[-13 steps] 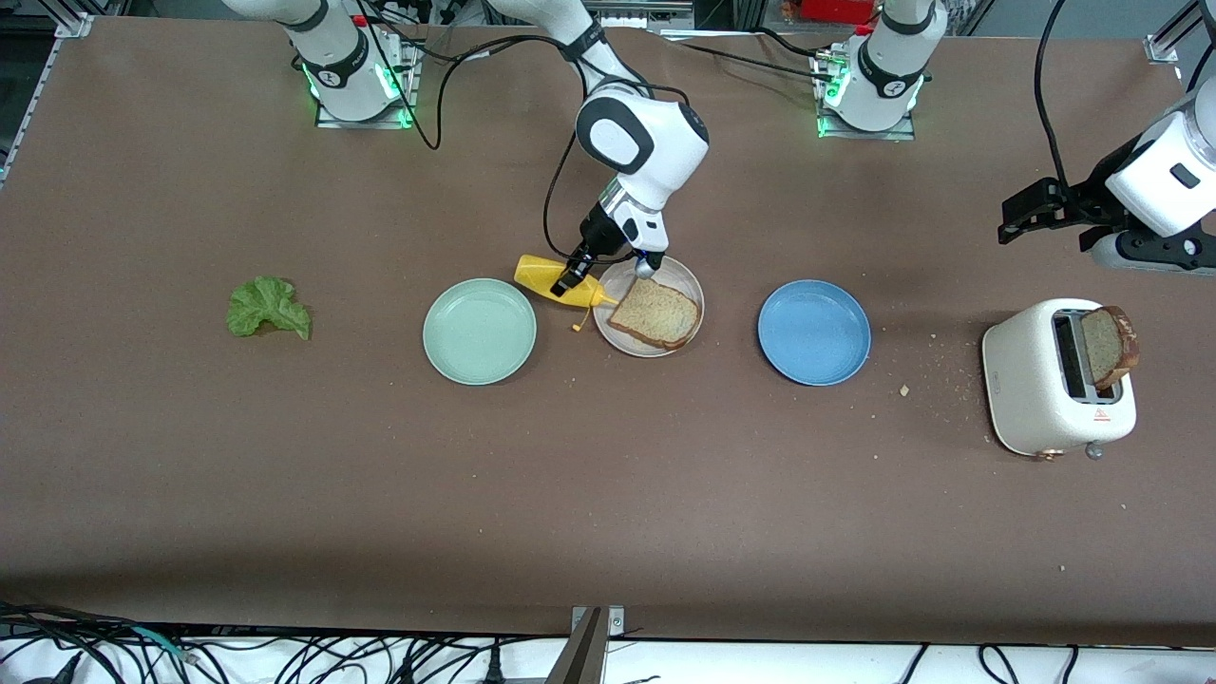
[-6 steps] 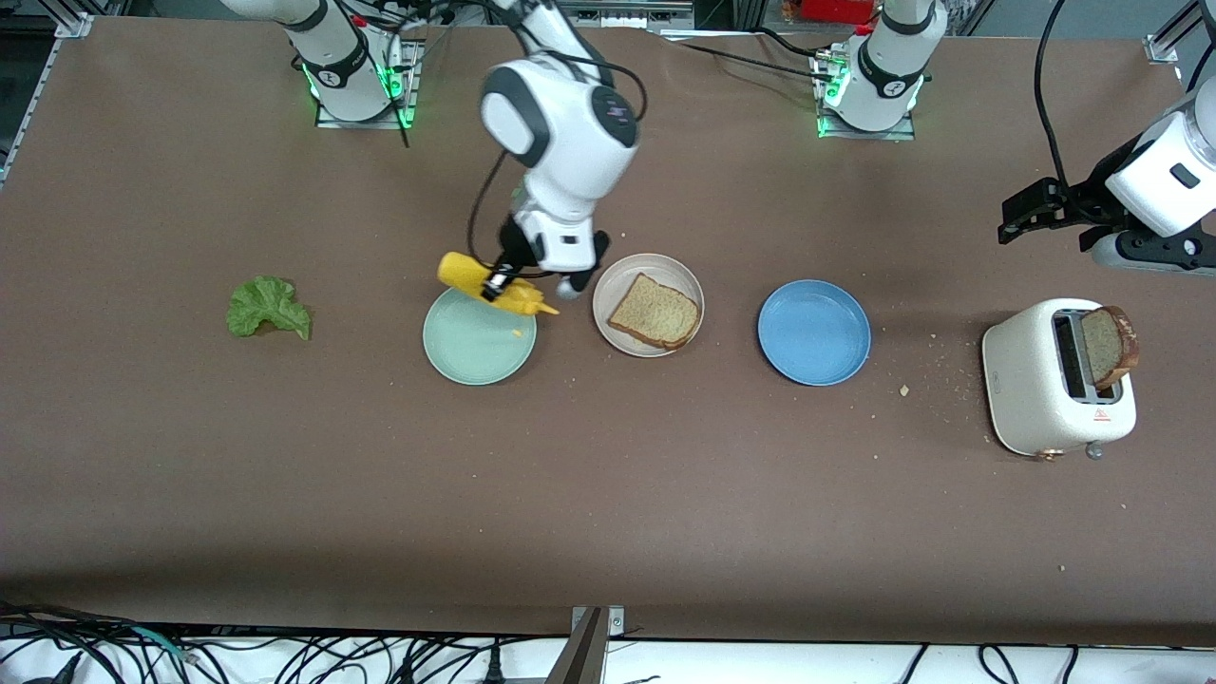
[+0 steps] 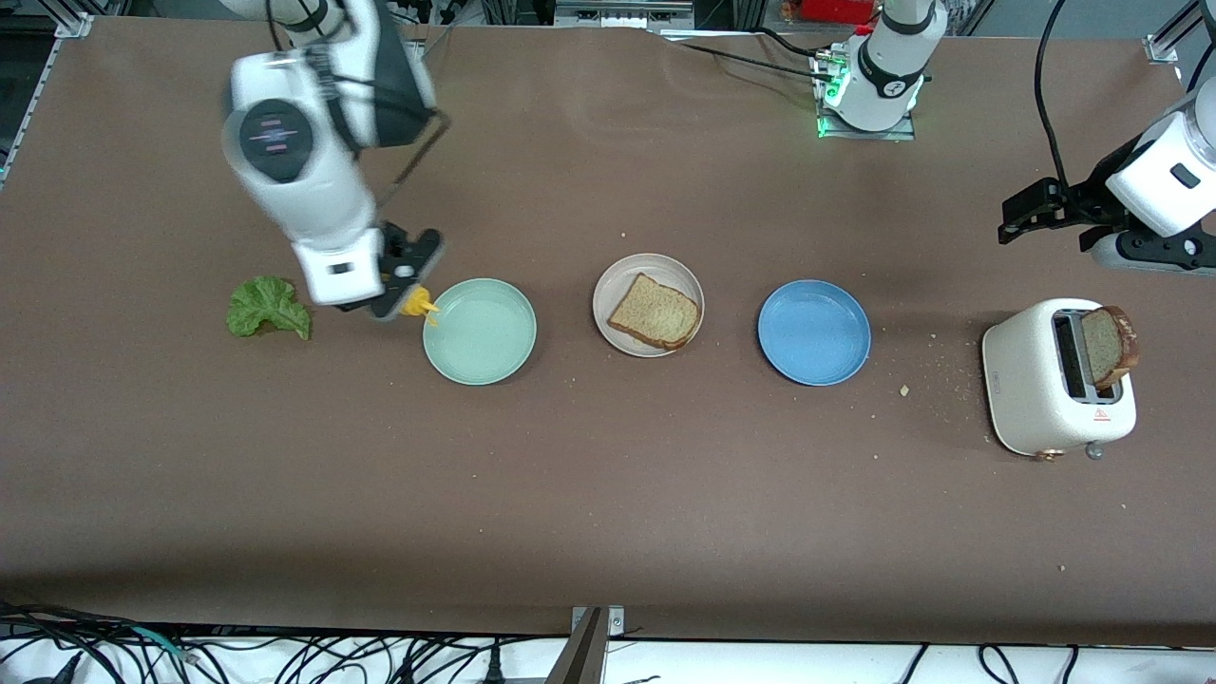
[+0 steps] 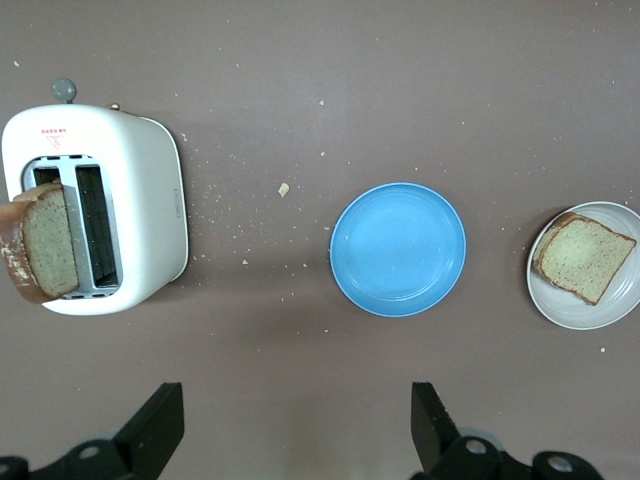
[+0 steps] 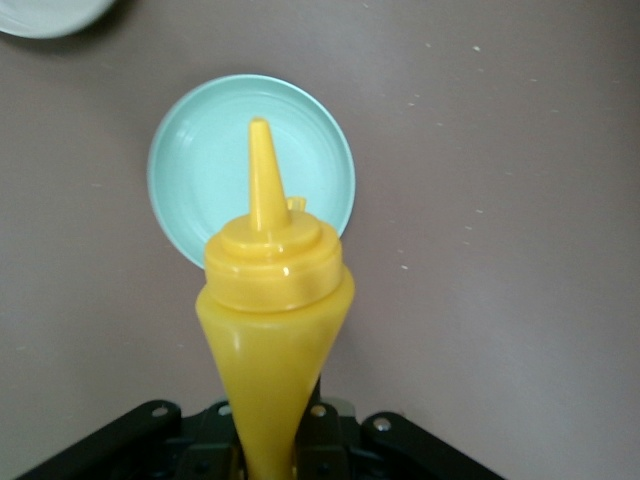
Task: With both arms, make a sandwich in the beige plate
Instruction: 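Carry the squeeze bottle back beside the lettuce leaf, then lower the squeeze bottle upright and open the right gripper, then move the right gripper down to the green lettuce leaf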
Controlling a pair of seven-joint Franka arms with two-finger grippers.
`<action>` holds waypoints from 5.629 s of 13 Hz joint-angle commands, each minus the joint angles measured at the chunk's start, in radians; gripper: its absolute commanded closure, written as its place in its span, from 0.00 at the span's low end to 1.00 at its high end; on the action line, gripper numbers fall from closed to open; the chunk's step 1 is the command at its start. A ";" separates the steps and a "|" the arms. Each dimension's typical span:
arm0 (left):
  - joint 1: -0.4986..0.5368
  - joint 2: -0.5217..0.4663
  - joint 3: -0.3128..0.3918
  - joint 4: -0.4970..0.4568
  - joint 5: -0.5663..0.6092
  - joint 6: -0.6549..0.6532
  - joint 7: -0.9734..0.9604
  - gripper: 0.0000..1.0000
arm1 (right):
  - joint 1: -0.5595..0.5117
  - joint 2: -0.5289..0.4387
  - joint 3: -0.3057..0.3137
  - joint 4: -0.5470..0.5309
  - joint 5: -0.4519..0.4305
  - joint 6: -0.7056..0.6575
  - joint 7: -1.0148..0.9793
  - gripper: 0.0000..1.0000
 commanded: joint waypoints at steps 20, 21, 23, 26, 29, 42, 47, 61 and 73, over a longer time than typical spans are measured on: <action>0.007 -0.012 0.000 -0.003 -0.022 -0.010 0.006 0.00 | -0.165 -0.085 -0.361 -0.458 0.710 -0.220 -1.276 1.00; 0.007 -0.012 0.000 -0.003 -0.022 -0.010 0.006 0.00 | -0.165 -0.085 -0.361 -0.459 0.712 -0.214 -1.276 1.00; 0.006 -0.012 0.000 -0.003 -0.022 -0.010 0.006 0.00 | -0.194 -0.062 -0.295 -0.459 0.748 -0.206 -1.279 1.00; 0.007 -0.012 0.000 -0.003 -0.022 -0.010 0.006 0.00 | -0.477 -0.049 0.025 -0.461 0.802 -0.174 -1.299 1.00; 0.007 -0.012 0.000 -0.003 -0.022 -0.010 0.006 0.00 | -0.701 -0.042 0.226 -0.461 0.804 -0.175 -1.371 1.00; 0.007 -0.012 0.000 -0.003 -0.022 -0.010 0.006 0.00 | -1.406 0.141 0.799 -0.519 0.825 -0.277 -1.771 1.00; 0.007 -0.012 0.000 -0.003 -0.022 -0.010 0.006 0.00 | -1.420 0.179 0.801 -0.518 0.827 -0.265 -1.782 1.00; 0.007 -0.011 0.000 -0.001 -0.022 -0.008 0.008 0.00 | -1.427 0.146 0.808 -0.501 0.805 -0.262 -1.569 0.02; 0.007 -0.011 0.000 -0.001 -0.022 -0.008 0.006 0.00 | -1.426 -0.059 0.811 -0.279 0.375 -0.156 -0.738 0.02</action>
